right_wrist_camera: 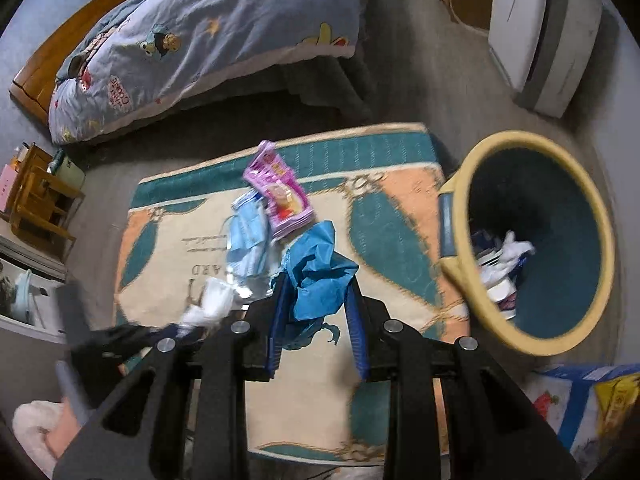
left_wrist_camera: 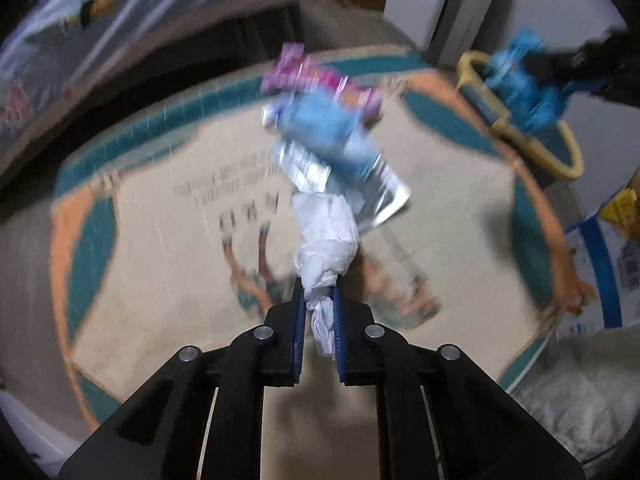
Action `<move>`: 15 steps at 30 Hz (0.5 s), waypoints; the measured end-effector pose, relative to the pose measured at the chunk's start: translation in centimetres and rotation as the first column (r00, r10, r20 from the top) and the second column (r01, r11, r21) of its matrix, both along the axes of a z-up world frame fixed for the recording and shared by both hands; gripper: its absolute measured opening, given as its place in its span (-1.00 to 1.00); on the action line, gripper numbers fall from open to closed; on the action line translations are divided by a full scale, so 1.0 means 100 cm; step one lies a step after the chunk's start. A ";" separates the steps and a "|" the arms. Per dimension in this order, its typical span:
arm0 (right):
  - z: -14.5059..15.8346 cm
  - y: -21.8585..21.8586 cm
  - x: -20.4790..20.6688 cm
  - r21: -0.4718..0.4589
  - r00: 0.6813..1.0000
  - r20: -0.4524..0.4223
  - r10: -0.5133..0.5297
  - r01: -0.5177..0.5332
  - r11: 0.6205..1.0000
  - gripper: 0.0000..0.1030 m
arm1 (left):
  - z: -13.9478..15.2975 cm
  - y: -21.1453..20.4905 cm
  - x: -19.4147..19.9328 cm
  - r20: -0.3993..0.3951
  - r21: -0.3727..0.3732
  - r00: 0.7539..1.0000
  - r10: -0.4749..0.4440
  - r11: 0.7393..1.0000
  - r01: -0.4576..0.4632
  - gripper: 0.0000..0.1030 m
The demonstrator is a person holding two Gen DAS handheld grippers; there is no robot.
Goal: Collect trash
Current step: 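Lift the tissue and blue cloth and carry both over the wastebasket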
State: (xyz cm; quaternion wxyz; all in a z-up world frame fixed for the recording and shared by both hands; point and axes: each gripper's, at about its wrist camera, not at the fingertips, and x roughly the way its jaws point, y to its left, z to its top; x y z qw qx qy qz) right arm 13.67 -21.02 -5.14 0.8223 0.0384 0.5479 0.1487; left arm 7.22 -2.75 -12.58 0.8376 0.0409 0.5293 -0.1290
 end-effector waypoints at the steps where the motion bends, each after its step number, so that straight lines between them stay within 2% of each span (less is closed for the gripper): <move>1: 0.003 -0.005 0.000 0.011 1.000 0.004 -0.010 0.010 1.000 -0.48 | 0.011 -0.004 0.001 0.019 -0.006 1.000 -0.010 1.000 0.010 -0.74; 6: 0.013 -0.033 0.006 0.045 0.996 0.040 -0.079 0.077 0.996 -0.48 | 0.095 -0.033 0.011 0.153 0.013 0.983 -0.099 0.995 0.099 -0.74; 8: 0.014 -0.045 0.007 0.051 0.994 0.044 -0.105 0.103 0.993 -0.48 | 0.129 -0.043 0.019 0.206 0.031 0.969 -0.135 0.991 0.131 -0.74; 11: 0.014 -0.064 0.009 0.053 0.991 0.043 -0.130 0.128 0.990 -0.48 | 0.151 -0.051 0.031 0.232 0.072 0.958 -0.171 0.985 0.159 -0.74; 15: 0.010 -0.093 0.010 0.037 0.985 0.041 -0.165 0.164 0.986 -0.48 | 0.145 -0.060 0.038 0.255 0.059 0.953 -0.162 0.987 0.151 -0.74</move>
